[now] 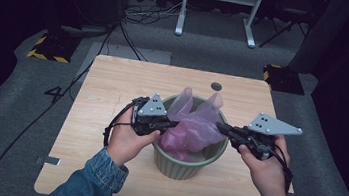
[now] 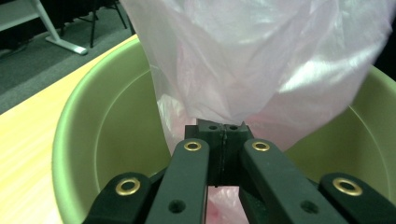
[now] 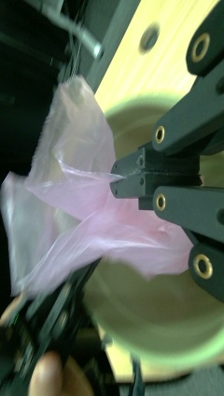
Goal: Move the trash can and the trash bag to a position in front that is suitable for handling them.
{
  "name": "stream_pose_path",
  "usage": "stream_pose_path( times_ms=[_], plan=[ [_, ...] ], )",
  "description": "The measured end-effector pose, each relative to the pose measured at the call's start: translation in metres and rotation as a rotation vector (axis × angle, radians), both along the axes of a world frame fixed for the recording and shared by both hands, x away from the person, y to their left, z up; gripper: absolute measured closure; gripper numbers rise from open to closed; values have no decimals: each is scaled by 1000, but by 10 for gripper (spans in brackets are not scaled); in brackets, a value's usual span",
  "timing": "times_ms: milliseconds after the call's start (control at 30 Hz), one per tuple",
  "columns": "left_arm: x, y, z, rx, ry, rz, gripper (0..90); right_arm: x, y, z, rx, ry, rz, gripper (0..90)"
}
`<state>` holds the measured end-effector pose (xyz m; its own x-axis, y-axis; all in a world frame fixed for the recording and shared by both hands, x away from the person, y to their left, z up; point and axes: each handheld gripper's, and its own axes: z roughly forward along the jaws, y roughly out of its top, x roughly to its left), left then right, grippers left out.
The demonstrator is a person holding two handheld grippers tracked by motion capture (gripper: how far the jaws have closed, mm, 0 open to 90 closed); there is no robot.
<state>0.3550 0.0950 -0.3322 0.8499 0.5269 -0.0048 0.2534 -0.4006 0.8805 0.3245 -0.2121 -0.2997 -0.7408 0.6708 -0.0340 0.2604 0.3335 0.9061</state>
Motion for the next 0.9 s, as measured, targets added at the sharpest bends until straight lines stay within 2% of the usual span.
stream_pose_path(
  times_ms=[67,100,133,200,233,333,367,433,500,533,600,700,767,833,900],
  plan=[
    [0,3,1,-12,1,7,900,0,-9,-1,-11,8,-34,900],
    [1,3,1,-30,8,-5,900,0,-13,-2,-5,15,-36,900],
    [1,2,1,-30,5,-8,900,-1,-17,-4,9,40,-29,900],
    [-1,-1,1,-7,-16,6,900,-4,-18,-7,-8,50,-14,893],
    [-1,-2,2,-4,-22,10,900,-6,-18,-7,-25,41,-16,849],
    [-1,-1,2,-20,-25,10,900,-10,-21,-3,-41,-42,-36,590],
    [-1,0,2,-23,-27,10,900,-10,-21,-3,-41,-42,-36,590],
    [-1,2,3,-25,-33,18,900,-12,-22,2,-25,-71,-39,514],
    [-1,3,4,-30,-35,22,897,-16,-23,11,-15,-119,-40,480],
    [0,3,4,-34,-35,23,897,-16,-23,11,-15,-119,-40,480],
    [1,3,4,-35,-32,22,895,-20,-23,19,-3,-149,-36,475],
    [1,1,4,-27,-34,14,894,-24,-18,29,-7,-192,-3,464],
    [1,0,4,-30,-35,7,894,-24,-11,33,-28,-218,29,458],
    [1,0,4,-31,-35,5,895,-22,-1,34,-77,-220,77,454],
    [1,1,5,-36,-31,3,894,-19,10,30,-120,-196,126,452]
  ],
)
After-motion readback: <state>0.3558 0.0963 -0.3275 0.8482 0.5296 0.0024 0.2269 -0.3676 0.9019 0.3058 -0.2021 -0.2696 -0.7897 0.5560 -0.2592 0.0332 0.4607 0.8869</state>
